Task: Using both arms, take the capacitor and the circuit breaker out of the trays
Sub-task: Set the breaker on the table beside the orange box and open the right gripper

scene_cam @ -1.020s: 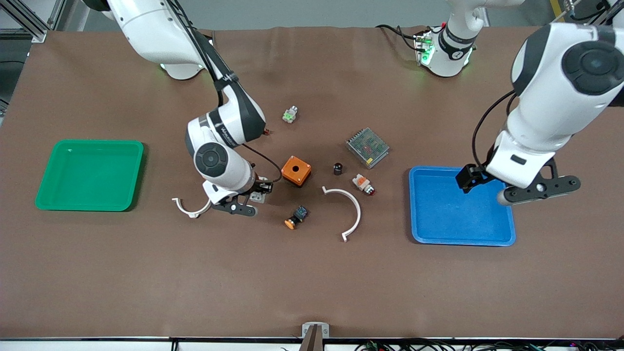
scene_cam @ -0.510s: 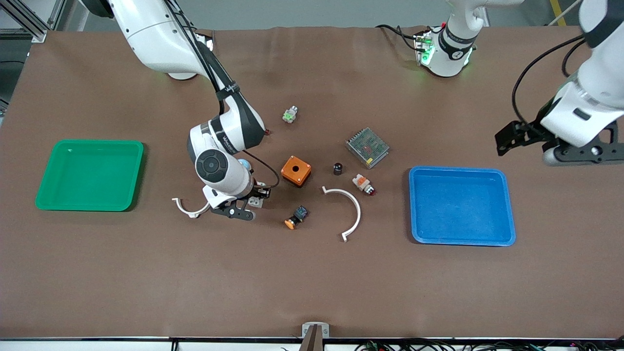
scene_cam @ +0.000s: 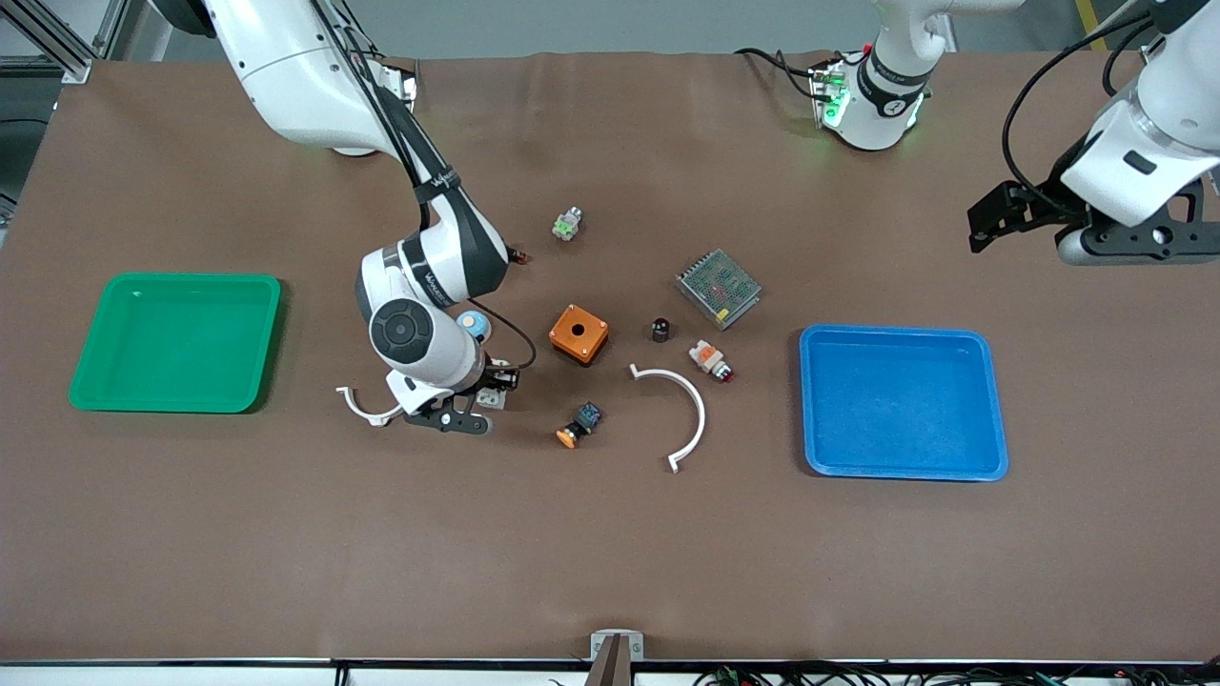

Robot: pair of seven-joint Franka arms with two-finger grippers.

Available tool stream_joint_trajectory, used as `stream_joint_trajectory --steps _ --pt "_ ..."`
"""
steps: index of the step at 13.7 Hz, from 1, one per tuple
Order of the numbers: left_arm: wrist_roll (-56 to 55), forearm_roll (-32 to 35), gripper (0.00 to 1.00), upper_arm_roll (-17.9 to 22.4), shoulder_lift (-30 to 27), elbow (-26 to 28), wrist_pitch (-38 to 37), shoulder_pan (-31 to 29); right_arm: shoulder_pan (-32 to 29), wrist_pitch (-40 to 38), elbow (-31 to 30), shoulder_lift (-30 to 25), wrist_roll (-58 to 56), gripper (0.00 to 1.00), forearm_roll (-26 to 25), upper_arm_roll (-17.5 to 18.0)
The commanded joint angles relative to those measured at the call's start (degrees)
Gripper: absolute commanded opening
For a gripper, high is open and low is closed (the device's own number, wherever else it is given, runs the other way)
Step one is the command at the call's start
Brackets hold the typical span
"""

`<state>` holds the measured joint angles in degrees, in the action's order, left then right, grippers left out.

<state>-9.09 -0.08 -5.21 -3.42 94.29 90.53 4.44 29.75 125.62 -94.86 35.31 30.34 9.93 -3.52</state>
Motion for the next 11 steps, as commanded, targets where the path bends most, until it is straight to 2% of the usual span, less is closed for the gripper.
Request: stream_joint_trajectory --steps 1,2,3,4,6,8,11 --pt "0.7 -0.8 1.00 -0.1 -1.9 1.7 0.3 -0.5 -0.5 0.6 0.0 0.0 -1.0 0.27 0.9 0.4" --pt "0.7 -0.4 1.00 -0.2 -1.8 1.6 0.3 -0.4 -0.5 0.6 0.0 0.0 -1.0 0.39 1.0 0.4" --pt "0.7 -0.3 1.00 -0.3 -1.8 1.5 0.3 -0.4 -0.5 0.5 0.0 0.0 -0.9 0.56 1.0 0.4" --pt "0.7 -0.3 1.00 -0.5 -1.7 1.4 0.3 -0.3 -0.5 0.4 0.0 -0.1 -0.9 0.66 1.0 0.4" --pt "0.7 -0.3 1.00 -0.5 -1.6 0.9 0.4 0.0 -0.1 -0.2 0.0 -0.1 -0.6 1.00 1.0 0.4" --pt "0.9 -0.3 1.00 -0.5 -1.6 0.7 0.3 -0.2 0.1 -1.4 -0.2 -1.1 -0.5 1.00 0.9 0.4" --pt "2.2 -0.3 1.00 -0.5 -1.1 0.7 0.3 0.1 -0.4 -8.5 -0.1 -6.6 -0.8 1.00 0.8 0.3"
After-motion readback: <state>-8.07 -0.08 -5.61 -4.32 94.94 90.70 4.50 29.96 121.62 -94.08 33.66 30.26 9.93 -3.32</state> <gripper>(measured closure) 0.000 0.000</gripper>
